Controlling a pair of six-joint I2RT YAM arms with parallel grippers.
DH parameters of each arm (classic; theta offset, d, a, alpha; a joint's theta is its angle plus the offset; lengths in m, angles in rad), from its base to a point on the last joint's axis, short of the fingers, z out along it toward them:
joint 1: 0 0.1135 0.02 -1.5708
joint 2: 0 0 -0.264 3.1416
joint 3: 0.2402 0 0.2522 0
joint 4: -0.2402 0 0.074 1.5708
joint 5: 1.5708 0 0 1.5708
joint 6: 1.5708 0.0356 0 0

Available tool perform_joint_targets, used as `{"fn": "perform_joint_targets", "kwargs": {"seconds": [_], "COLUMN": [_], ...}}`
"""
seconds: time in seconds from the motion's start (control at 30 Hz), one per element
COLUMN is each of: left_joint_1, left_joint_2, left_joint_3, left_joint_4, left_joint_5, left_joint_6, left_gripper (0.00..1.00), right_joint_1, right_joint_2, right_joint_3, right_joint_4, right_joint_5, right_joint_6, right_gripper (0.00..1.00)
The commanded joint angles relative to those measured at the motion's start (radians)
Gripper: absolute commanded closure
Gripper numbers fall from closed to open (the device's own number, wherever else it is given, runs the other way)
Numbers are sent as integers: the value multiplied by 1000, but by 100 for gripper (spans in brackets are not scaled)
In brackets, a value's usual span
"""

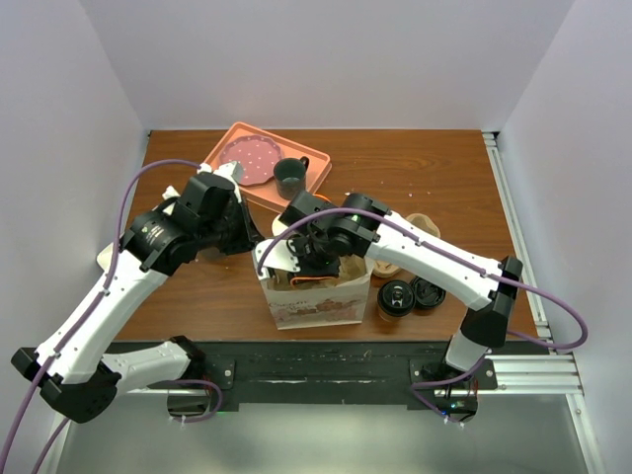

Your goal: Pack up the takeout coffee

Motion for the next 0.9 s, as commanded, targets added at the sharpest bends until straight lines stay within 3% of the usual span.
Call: {"fn": "perform_joint_targets", "kwargs": {"seconds": [0.0, 0.53, 0.87], "left_joint_1": [-5, -4, -4], "left_joint_2": [-10, -3, 8], "left_joint_3": [3, 35, 44], "left_joint_4": [36, -4, 29], "left_joint_5": [49, 34, 84], "left_joint_6": [3, 9, 18], "left_gripper": [100, 100, 100], "right_joint_1": [1, 3, 1], "right_joint_2": [39, 87, 90], "right_joint_3": [0, 62, 38], "right_joint_4": [-7, -39, -35], "right_joint_5": [42, 137, 174], "right_joint_6": [99, 289, 317], "right_gripper": [61, 64, 62]}}
